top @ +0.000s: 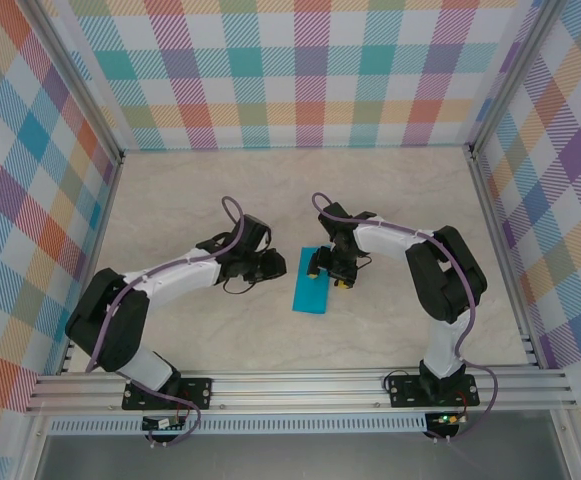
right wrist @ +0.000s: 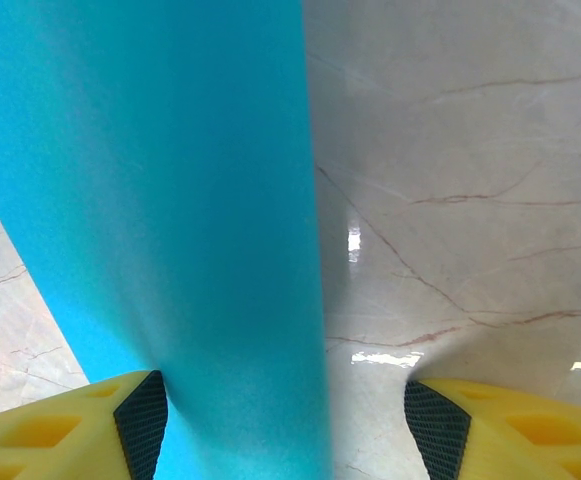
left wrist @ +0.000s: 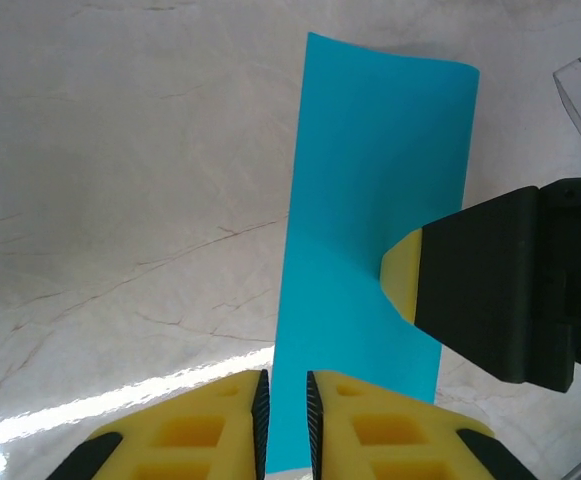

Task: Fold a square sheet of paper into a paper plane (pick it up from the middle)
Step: Hold the square sheet of paper at the center of the table.

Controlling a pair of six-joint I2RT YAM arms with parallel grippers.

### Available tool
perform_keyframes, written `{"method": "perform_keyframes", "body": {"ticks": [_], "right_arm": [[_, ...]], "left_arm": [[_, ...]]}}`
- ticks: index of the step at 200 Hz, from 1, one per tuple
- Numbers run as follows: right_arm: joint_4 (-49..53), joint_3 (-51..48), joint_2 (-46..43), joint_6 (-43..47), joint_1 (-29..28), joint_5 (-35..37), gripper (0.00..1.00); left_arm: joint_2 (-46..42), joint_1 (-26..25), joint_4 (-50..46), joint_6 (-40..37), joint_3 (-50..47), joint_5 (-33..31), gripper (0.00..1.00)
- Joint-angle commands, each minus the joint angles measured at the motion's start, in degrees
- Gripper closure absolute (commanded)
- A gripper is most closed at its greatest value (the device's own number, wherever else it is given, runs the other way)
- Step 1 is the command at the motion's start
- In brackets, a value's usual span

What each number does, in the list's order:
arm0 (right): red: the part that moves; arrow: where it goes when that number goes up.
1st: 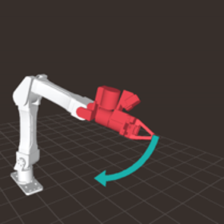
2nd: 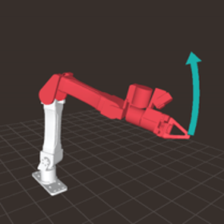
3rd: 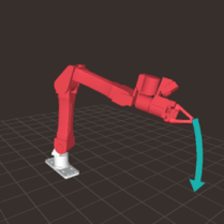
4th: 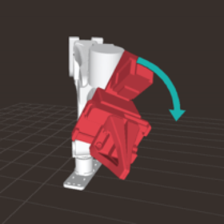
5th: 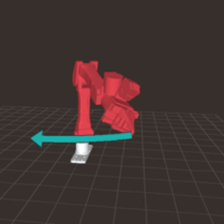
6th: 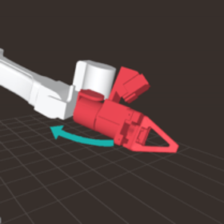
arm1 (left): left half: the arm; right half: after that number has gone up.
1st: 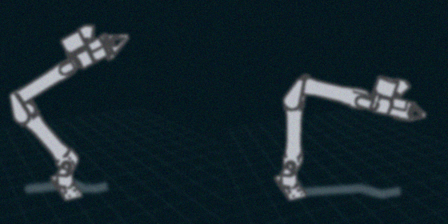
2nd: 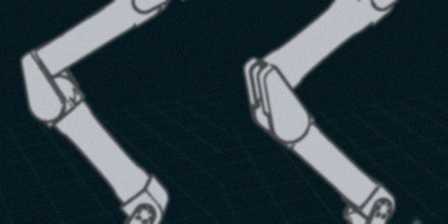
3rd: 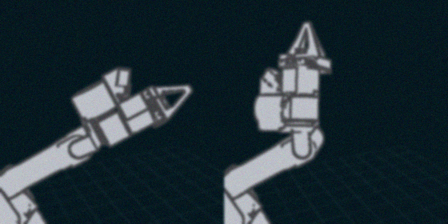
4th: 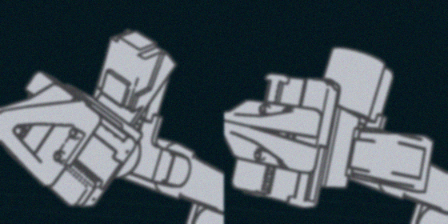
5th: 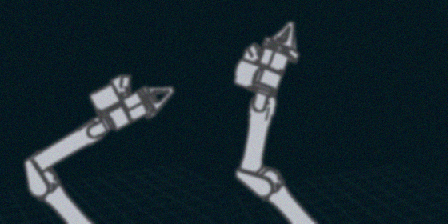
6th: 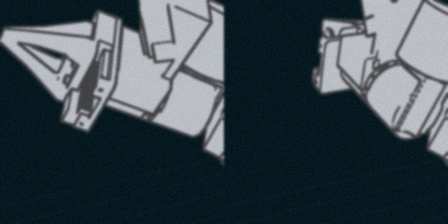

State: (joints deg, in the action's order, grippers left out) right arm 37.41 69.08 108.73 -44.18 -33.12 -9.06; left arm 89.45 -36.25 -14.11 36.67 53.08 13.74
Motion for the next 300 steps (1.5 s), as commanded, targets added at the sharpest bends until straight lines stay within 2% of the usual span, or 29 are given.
{"method": "perform_keyframes", "body": {"ticks": [1, 19, 79, 227, 300], "right_arm": [[0.04, -3.78, 6.53, 0.16, -0.02, 6.18, 0.3], [0.04, -3.84, 6.84, 0.17, -0.08, 6.16, 0.3], [-0.32, -4.37, 7.07, -0.03, -0.01, 6.07, 0.3], [-1.17, -5.18, 7.51, -0.11, -0.01, 5.63, 0.31], [-1.41, -5.18, 7.25, -0.04, -0.08, 5.06, 0.3]], "left_arm": [[2.45, -1.34, 1.74, 0.9, 2.16, 1.28, 0.81], [4.8, -2.06, 2.32, 1.02, 3.62, 1.77, 0.82], [12.31, -3.67, 3.39, 2.36, 7.37, 2.59, 0.95], [18.06, -3.98, 8.54, 3.66, 7.31, 5.03, 1.0], [19.77, -4.13, 6.39, 3.46, 6.43, 2.8, 1.0]]}}
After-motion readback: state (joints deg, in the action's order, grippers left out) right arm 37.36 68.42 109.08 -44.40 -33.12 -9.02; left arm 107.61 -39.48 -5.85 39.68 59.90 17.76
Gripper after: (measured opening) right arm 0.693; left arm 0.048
